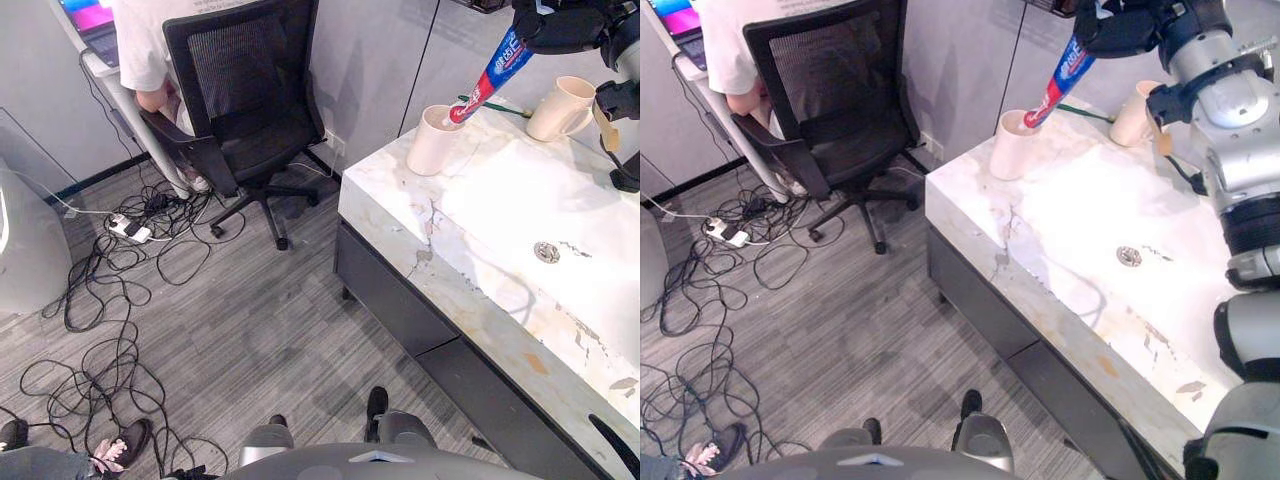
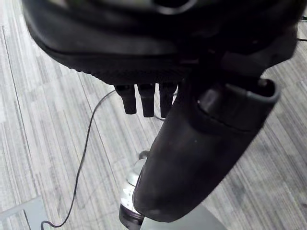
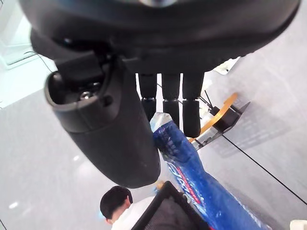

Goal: Organize the bathroom.

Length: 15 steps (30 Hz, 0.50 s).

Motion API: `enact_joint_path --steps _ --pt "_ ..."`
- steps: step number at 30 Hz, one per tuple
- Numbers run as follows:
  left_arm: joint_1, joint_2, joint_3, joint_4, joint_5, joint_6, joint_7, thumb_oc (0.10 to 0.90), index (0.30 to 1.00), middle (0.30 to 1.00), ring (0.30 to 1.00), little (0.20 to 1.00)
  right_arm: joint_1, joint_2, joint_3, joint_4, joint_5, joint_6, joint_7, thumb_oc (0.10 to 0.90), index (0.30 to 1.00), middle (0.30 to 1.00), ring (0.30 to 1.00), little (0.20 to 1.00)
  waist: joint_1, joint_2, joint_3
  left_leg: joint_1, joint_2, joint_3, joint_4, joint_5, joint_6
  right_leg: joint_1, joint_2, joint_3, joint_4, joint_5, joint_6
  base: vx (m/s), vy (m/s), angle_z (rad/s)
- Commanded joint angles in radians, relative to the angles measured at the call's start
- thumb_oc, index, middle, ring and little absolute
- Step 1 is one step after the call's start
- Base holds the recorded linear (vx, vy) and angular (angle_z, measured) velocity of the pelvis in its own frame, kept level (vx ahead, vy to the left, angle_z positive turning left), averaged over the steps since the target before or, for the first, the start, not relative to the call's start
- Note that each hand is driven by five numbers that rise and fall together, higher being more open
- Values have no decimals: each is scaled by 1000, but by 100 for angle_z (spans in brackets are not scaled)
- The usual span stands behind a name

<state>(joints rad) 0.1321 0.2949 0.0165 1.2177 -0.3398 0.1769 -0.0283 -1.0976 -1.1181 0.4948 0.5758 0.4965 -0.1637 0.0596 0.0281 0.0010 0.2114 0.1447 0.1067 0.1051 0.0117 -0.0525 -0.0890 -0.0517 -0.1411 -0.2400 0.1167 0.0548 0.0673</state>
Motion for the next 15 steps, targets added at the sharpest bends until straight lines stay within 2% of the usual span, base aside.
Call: enact_joint_path --steps 1,15 --pt "78 103 -37 16 31 11 16 800 900 900 900 900 -190 -65 -36 5 62 -110 -56 400 300 300 300 300 37 -71 -99 16 33 33 39 -33 -11 -34 -59 28 38 -60 74 0 0 0" --pt "86 101 -32 11 15 5 27 800 900 900 900 900 -153 -52 -71 -15 53 -104 -68 400 300 300 300 300 41 -58 -80 9 34 13 31 -30 -11 -55 -71 37 58 -63 77 -10 1 4"
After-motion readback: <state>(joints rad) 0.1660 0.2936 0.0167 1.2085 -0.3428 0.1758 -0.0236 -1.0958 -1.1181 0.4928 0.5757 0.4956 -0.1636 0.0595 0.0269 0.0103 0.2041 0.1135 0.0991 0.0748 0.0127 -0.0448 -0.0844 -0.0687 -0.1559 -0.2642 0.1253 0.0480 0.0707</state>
